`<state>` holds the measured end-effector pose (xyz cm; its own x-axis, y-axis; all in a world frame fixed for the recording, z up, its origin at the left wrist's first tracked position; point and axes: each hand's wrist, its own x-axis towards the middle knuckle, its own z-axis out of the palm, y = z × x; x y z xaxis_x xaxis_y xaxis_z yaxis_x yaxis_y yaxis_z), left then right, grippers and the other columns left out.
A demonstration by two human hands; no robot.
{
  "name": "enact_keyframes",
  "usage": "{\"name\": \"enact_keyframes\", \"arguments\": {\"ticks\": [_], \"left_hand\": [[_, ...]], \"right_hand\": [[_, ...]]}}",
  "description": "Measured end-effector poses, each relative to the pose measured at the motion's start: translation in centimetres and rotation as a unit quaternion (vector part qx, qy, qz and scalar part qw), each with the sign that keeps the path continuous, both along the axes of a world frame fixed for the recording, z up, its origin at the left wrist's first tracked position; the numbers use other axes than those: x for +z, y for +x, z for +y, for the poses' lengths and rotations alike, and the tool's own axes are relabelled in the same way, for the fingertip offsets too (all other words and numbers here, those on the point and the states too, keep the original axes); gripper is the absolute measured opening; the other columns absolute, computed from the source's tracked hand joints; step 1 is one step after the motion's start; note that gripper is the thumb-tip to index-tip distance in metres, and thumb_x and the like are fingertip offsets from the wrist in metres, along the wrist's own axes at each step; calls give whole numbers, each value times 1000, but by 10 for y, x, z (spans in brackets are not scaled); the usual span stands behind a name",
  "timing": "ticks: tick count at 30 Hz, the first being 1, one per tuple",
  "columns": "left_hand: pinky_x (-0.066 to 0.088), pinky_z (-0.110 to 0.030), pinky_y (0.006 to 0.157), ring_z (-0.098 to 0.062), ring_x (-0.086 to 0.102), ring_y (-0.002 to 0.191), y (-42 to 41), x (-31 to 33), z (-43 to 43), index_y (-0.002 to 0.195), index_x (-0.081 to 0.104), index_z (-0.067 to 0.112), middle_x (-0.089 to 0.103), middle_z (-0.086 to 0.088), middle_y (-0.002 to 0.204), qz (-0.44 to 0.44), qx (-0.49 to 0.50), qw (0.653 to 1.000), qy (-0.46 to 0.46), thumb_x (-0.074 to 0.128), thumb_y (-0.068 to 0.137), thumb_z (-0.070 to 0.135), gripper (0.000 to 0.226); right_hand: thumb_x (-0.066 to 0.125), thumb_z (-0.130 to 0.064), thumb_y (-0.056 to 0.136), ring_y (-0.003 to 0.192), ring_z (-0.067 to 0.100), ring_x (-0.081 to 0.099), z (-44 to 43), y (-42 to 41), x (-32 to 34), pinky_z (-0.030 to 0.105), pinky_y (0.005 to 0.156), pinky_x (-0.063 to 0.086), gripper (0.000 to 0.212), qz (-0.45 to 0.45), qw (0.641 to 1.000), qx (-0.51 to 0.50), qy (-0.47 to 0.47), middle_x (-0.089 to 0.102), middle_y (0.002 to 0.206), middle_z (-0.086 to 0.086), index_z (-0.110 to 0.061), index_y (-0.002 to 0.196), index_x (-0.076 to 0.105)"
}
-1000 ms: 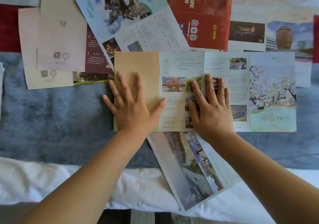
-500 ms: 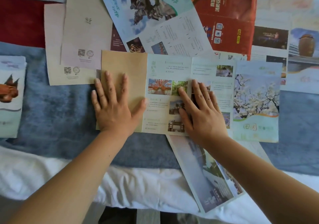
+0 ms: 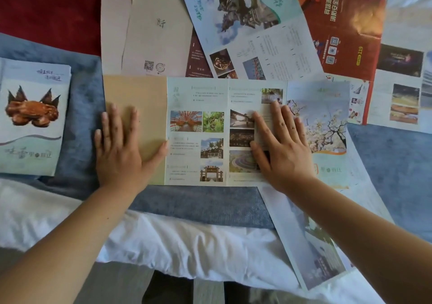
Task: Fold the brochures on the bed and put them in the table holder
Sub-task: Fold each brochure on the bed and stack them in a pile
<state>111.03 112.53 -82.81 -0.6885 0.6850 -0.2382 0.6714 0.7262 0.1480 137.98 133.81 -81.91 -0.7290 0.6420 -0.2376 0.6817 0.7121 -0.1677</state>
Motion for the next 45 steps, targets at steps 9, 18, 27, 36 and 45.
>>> {"name": "enact_keyframes", "arguments": {"ticks": [9, 18, 27, 36, 45], "left_hand": [[-5, -45, 127, -20, -13, 158, 12, 17, 14, 165, 0, 30, -13, -3, 172, -150, 13, 984, 97, 18, 81, 92, 106], [-9, -45, 127, -21, -13, 158, 71, 32, 56, 163, -6, 34, -13, -6, 172, -159, -9, 983, 90, 18, 80, 92, 104], [-5, -46, 127, -26, -9, 158, 110, 33, 89, 163, -9, 32, -12, -10, 172, -143, -26, 986, 78, 12, 78, 95, 108], [3, -52, 128, -32, -3, 158, 149, 29, 115, 163, -12, 29, -8, -16, 171, -124, -43, 989, 64, 16, 81, 93, 108], [2, -66, 122, -46, -13, 154, 188, 16, 137, 164, -2, 31, -17, -11, 170, -51, -117, 991, -41, -12, 87, 80, 91]], "right_hand": [[22, -58, 106, 158, 25, -12, -7, -5, -3, 49, 128, 3, 64, -7, 1000, -8, -2, -13, 172, 3, -40, 163, -3], [36, -43, 107, 157, 21, -16, 10, 13, 9, 41, 128, -6, 63, 17, 999, -15, -41, -10, 172, 4, -35, 164, 10], [17, -56, 107, 155, 19, -24, 25, 87, 14, 40, 126, -13, 65, -18, 991, -120, -55, -17, 170, 1, -32, 164, -3], [22, -55, 109, 156, 17, -18, 25, 94, 7, 38, 128, -7, 62, 22, 990, -120, -66, -13, 171, -3, -35, 164, 1], [23, -42, 108, 159, 18, -6, 28, 98, 3, 39, 129, 1, 57, 66, 988, -122, -61, 1, 172, -1, -36, 164, 13]]}}
